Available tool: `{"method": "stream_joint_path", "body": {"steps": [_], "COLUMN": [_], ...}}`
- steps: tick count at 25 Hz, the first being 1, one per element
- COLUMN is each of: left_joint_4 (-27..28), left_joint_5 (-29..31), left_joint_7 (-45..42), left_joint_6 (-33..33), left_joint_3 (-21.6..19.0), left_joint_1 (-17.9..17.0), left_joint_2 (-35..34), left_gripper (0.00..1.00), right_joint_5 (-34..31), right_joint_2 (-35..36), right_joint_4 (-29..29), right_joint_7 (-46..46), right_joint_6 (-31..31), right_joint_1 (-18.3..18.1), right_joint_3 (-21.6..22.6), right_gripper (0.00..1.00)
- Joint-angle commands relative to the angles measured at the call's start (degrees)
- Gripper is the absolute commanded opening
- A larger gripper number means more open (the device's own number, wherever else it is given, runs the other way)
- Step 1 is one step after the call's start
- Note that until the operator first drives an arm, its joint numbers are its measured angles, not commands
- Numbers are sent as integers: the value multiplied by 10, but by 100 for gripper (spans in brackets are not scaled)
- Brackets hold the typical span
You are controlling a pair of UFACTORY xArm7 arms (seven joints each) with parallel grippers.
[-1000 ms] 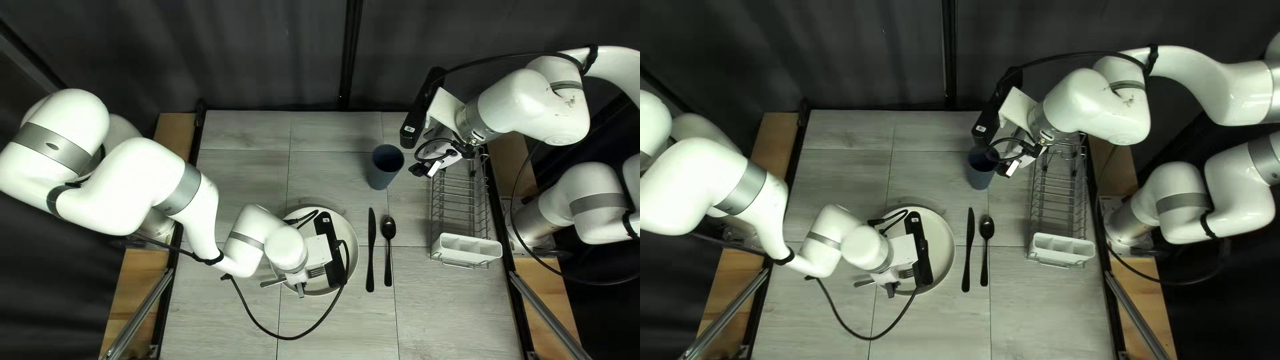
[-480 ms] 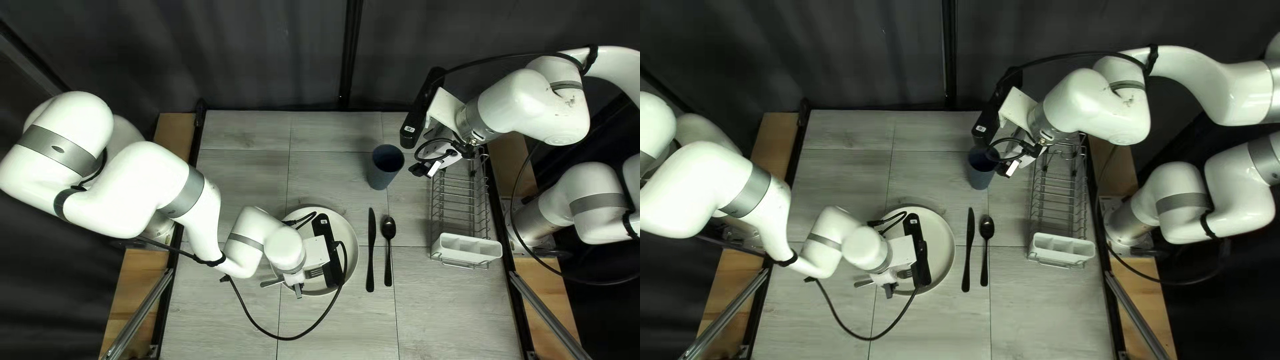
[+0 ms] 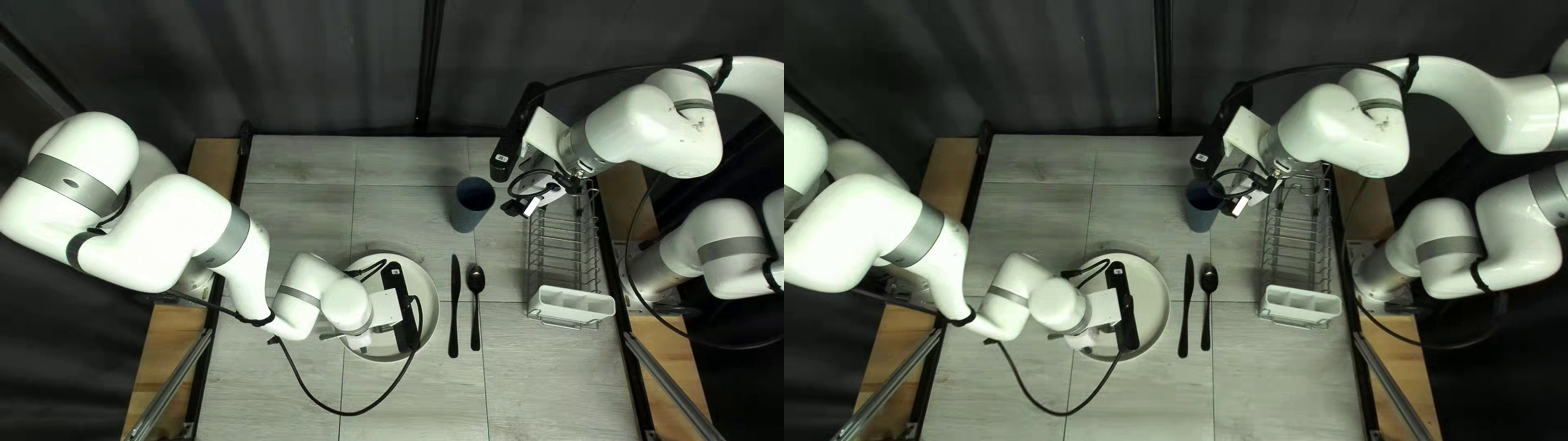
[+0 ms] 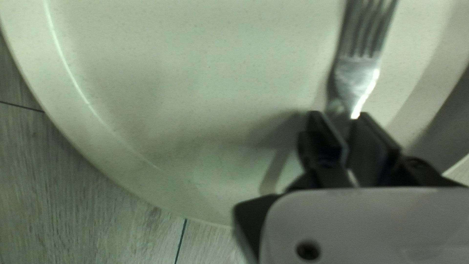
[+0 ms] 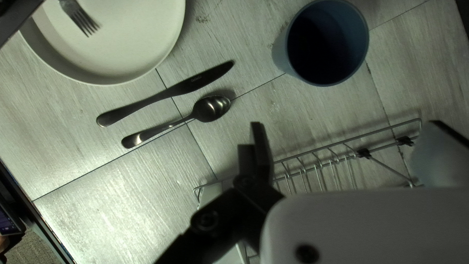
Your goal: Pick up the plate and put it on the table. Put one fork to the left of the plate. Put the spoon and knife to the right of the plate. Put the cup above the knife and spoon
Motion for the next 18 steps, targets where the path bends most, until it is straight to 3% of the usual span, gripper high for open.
{"method": "stream_joint_path", "body": {"steps": [1,4,11,14,15,17,18], "left_joint_4": [-10,-3,-12,-34,-46,-38,-36], "left_joint_5": [45,83,82,84,72,64,63], "left_joint_7": [-57,-110,-117,-244,-342,-444,-454], "left_joint_6": [88,190,189,243,255,283,286], "left_joint_3": [6,-7,-5,-14,-31,-61,-63], "left_joint_1": [-2,3,6,26,37,35,34], "left_joint_2": [-87,-159,-171,-243,-275,-288,-287], "left_gripper": [0,0,0,0,0,0,0], "right_joint_5": [0,0,0,0,0,0,0], "right_joint_2": [0,0,0,0,0,0,0], "right_joint_4": [0,0,0,0,0,0,0], "right_joint_7": [0,0,0,0,0,0,0], "right_joint_6": [0,0,0,0,0,0,0], "right_joint_1": [0,0,0,0,0,0,0], "right_joint_3": [0,0,0,0,0,0,0], "right_gripper": [100,100,100,100,100,100,100]}}
